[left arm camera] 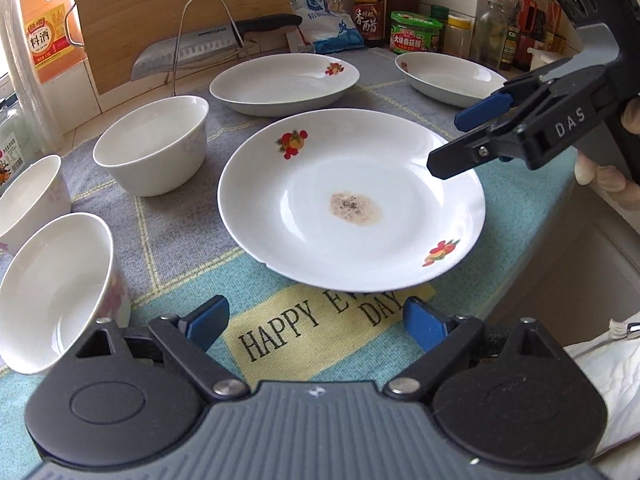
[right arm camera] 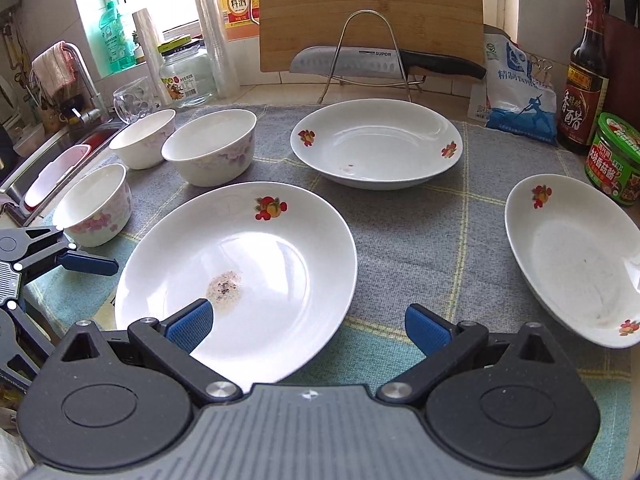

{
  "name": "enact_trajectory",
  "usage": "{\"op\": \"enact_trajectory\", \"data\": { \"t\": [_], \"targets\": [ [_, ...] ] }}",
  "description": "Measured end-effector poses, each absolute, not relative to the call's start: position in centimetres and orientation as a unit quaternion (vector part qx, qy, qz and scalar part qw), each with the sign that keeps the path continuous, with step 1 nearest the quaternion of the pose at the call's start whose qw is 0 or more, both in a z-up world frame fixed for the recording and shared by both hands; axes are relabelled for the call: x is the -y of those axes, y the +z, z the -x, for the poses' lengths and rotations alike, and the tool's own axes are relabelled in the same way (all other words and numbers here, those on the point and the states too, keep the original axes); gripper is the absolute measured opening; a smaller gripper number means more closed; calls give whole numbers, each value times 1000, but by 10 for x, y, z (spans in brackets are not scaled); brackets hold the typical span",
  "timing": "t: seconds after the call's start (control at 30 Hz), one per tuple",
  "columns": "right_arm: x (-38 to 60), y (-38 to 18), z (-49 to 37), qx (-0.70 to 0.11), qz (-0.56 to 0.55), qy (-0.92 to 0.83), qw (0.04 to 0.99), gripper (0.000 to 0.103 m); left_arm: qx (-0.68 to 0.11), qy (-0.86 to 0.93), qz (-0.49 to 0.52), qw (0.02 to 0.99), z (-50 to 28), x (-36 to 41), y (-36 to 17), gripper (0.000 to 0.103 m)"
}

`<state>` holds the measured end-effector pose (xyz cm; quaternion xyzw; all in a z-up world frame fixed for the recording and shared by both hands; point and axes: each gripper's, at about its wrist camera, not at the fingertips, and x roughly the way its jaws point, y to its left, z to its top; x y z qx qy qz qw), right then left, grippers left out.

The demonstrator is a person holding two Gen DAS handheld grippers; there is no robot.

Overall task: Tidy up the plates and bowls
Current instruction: 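Grip the rim of the stained white plate with the right tool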

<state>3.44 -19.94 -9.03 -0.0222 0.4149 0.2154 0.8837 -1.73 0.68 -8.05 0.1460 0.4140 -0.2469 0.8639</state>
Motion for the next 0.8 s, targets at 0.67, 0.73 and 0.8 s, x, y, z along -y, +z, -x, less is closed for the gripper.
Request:
{"op": "enact_trajectory", "data": {
  "t": [0.67,0.73,0.8],
  "targets": [
    [179,-110,-65,-454,23,271,848,103,-387,-298,-141,861,1,8,-95,103],
    [177,-112,-71,-458,22,278,844,103,-382,-299,-139,864,2,7,-96,103],
    [174,-112,-77,-461,20,287,840,103,-373,-300,-137,867,4,6,-97,103]
  ]
}}
